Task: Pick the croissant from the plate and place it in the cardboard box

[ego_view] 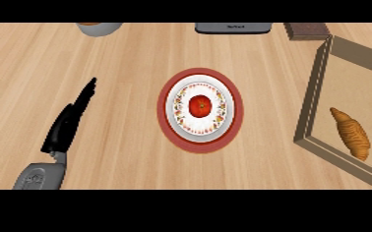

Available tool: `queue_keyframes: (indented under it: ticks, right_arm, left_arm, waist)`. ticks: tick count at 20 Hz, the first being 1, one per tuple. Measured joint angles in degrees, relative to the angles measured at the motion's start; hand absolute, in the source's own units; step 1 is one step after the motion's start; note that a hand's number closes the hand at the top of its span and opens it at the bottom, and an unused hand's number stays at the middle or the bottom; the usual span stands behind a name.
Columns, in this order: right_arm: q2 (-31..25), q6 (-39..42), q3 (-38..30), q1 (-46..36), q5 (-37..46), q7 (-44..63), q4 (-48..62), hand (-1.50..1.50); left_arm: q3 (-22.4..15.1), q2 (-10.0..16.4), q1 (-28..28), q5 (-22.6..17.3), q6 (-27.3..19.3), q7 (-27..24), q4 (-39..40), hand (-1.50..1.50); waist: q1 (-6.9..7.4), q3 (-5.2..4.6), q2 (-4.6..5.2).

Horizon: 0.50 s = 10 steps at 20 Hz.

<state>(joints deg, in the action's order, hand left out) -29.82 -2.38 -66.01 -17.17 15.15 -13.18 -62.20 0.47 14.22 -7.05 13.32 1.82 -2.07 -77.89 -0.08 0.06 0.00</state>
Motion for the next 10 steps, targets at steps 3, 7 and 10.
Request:
queue_keyframes:
  ticks: [3, 7, 10]
  right_arm:
    - [-2.07, 1.18, -1.59, 2.98, -3.56, -2.97, 2.69, -1.50]
    - [-5.26, 2.26, -2.60, 6.64, -6.15, -9.90, 10.39, -1.50]
    - [-8.60, 2.83, -2.17, 8.10, -7.39, -14.41, 17.21, -1.50]
  left_arm:
    - [0.38, -0.05, -0.42, 0.19, 0.31, 0.10, 0.51, 0.00]
    - [0.38, -0.62, -0.07, 0.45, 0.51, -0.08, 0.52, 0.00]
    - [0.65, -1.01, -0.94, 0.94, 0.29, -0.99, 1.88, 0.00]
  waist:
    - [-0.09, -0.02, 0.00]
    - [-0.01, 0.00, 0.02]
    - [0.01, 0.01, 0.05]
